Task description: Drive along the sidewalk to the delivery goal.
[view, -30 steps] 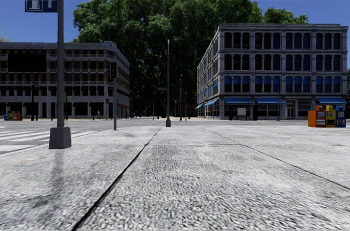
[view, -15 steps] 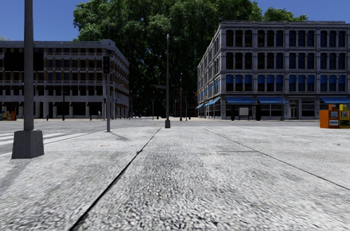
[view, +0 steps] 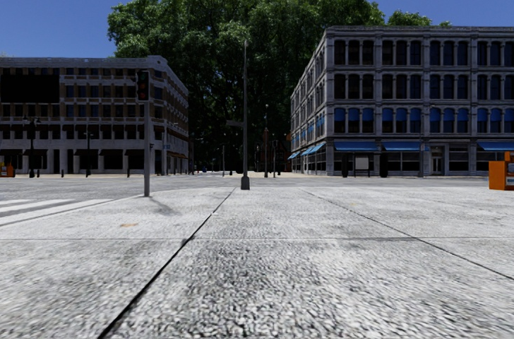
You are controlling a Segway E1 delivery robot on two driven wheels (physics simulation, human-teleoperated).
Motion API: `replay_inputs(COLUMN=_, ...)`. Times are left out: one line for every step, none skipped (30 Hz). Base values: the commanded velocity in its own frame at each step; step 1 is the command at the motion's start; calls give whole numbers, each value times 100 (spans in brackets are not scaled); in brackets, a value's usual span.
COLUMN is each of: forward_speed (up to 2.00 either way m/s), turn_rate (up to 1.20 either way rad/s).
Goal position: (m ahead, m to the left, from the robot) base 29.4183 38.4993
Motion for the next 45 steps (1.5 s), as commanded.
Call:
replay_inputs(forward_speed=198, turn_rate=0)
replay_inputs(forward_speed=198, turn_rate=0)
replay_inputs(forward_speed=198, turn_rate=0)
replay_inputs(forward_speed=198, turn_rate=0)
replay_inputs(forward_speed=198, turn_rate=0)
replay_inputs(forward_speed=198, turn_rate=0)
replay_inputs(forward_speed=198, turn_rate=0)
replay_inputs(forward_speed=198, turn_rate=0)
replay_inputs(forward_speed=200, turn_rate=0)
replay_inputs(forward_speed=200, turn_rate=0)
replay_inputs(forward_speed=200, turn_rate=0)
replay_inputs(forward_speed=200, turn_rate=0)
replay_inputs(forward_speed=200, turn_rate=0)
replay_inputs(forward_speed=200, turn_rate=0)
replay_inputs(forward_speed=200, turn_rate=0)
replay_inputs(forward_speed=200, turn_rate=0)
replay_inputs(forward_speed=200, turn_rate=0)
replay_inputs(forward_speed=200, turn_rate=0)
replay_inputs(forward_speed=200, turn_rate=0)
replay_inputs(forward_speed=200, turn_rate=0)
replay_inputs(forward_speed=200, turn_rate=0)
replay_inputs(forward_speed=200, turn_rate=0)
replay_inputs(forward_speed=200, turn_rate=0)
replay_inputs(forward_speed=200, turn_rate=0)
replay_inputs(forward_speed=200, turn_rate=0)
replay_inputs(forward_speed=200, turn_rate=0)
replay_inputs(forward_speed=200, turn_rate=0)
replay_inputs(forward_speed=200, turn_rate=9)
replay_inputs(forward_speed=200, turn_rate=26)
replay_inputs(forward_speed=200, turn_rate=47)
replay_inputs(forward_speed=200, turn_rate=69)
replay_inputs(forward_speed=200, turn_rate=84)
replay_inputs(forward_speed=200, turn_rate=91)
replay_inputs(forward_speed=200, turn_rate=93)
replay_inputs(forward_speed=200, turn_rate=94)
replay_inputs(forward_speed=200, turn_rate=94)
replay_inputs(forward_speed=200, turn_rate=94)
replay_inputs(forward_speed=200, turn_rate=94)
replay_inputs(forward_speed=200, turn_rate=94)
replay_inputs(forward_speed=200, turn_rate=94)
replay_inputs(forward_speed=200, turn_rate=94)
replay_inputs(forward_speed=200, turn_rate=94)
replay_inputs(forward_speed=200, turn_rate=94)
replay_inputs(forward_speed=200, turn_rate=94)
replay_inputs(forward_speed=200, turn_rate=94)
